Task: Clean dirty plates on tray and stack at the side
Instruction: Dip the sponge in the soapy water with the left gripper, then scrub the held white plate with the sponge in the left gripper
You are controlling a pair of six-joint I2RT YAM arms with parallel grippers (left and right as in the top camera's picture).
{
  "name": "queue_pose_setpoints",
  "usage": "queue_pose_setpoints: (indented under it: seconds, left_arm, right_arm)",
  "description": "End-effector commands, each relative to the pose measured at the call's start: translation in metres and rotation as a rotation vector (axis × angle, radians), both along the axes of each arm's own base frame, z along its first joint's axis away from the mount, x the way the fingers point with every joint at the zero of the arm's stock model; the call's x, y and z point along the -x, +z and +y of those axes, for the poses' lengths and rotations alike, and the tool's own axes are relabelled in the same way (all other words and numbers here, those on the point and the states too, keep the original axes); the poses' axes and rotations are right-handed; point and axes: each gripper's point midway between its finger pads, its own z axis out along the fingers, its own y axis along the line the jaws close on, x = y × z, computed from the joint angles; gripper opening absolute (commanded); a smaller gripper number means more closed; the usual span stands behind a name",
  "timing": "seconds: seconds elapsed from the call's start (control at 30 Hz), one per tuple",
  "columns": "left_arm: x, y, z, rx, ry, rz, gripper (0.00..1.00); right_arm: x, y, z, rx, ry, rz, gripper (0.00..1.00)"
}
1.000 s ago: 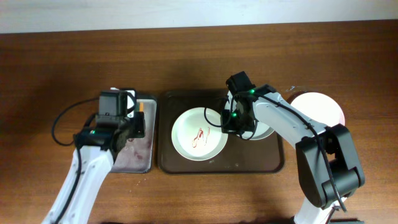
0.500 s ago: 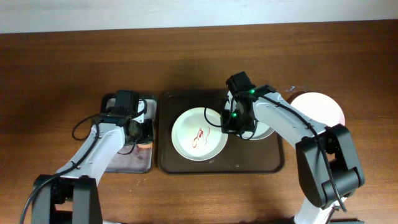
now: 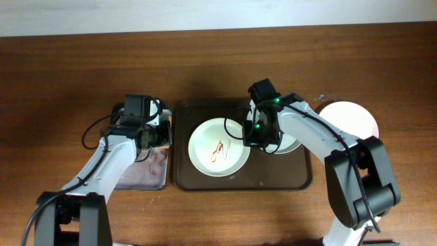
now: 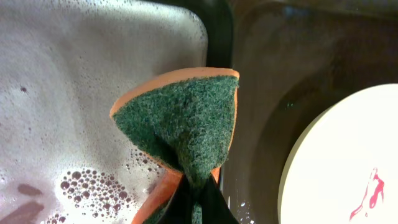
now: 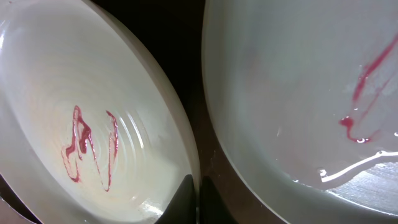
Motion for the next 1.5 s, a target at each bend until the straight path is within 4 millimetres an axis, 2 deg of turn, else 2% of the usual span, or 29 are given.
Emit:
queue_pose_setpoints:
  seconds: [0.0,0.5,0.63,0.7,0.77,0.83,0.93,1.03,1.13,1.2,1.27,1.4,1.47]
  left_arm:
    - [-0.010,0.007,-0.007,0.048,-0.002,-0.032,0.00]
    - [-0.031,0.020,-0.010,0.075,0.026,-0.128,0.00]
    - [-0.039,0.024,0.001,0.017,0.060,-0.162,0.00]
    - [-0.041,0.036,0.001,0.020,0.060,-0.185,0.00]
    - [-0.039,0.058,0.000,0.030,0.058,-0.226,0.00]
    - [-0.033,0.074,-0.013,0.091,0.016,-0.247,0.00]
    - [-0.015,0.086,-0.057,0.245,-0.099,-0.216,0.00]
    - [0.008,0.078,-0.103,0.286,-0.169,-0.140,0.00]
    - [0.027,0.060,-0.137,0.301,-0.189,-0.053,0.00]
    - [0.036,0.045,-0.150,0.315,-0.164,0.017,0.00]
    - [0.048,0.017,-0.161,0.329,-0.074,0.147,0.00]
    - [0.056,-0.008,-0.167,0.311,-0.047,0.224,0.00]
    - [0.058,-0.015,-0.167,0.302,-0.048,0.240,0.00]
  right_arm:
    - [0.004,-0.007,-0.002,0.023,0.000,0.017,0.04]
    - [0.005,-0.007,-0.002,0.024,0.000,0.019,0.04]
    - [0.004,-0.007,-0.002,0.023,0.000,0.017,0.04]
    - [0.004,-0.007,-0.001,0.022,0.000,0.014,0.04]
    - [0.004,-0.007,0.000,0.013,0.001,0.016,0.04]
    - [0.006,-0.005,0.006,-0.018,0.006,0.030,0.04]
    - [0.011,-0.004,0.016,-0.035,0.027,0.034,0.04]
    - [0.016,-0.004,0.026,-0.035,0.056,0.026,0.04]
    - [0.011,-0.006,0.022,0.009,0.012,0.009,0.04]
    - [0.009,-0.006,0.023,0.006,0.012,0.003,0.04]
    - [0.010,-0.006,0.023,0.006,0.012,0.003,0.04]
    - [0.010,-0.006,0.023,0.006,0.012,0.004,0.04]
    - [0.010,-0.006,0.023,0.006,0.012,0.004,0.04]
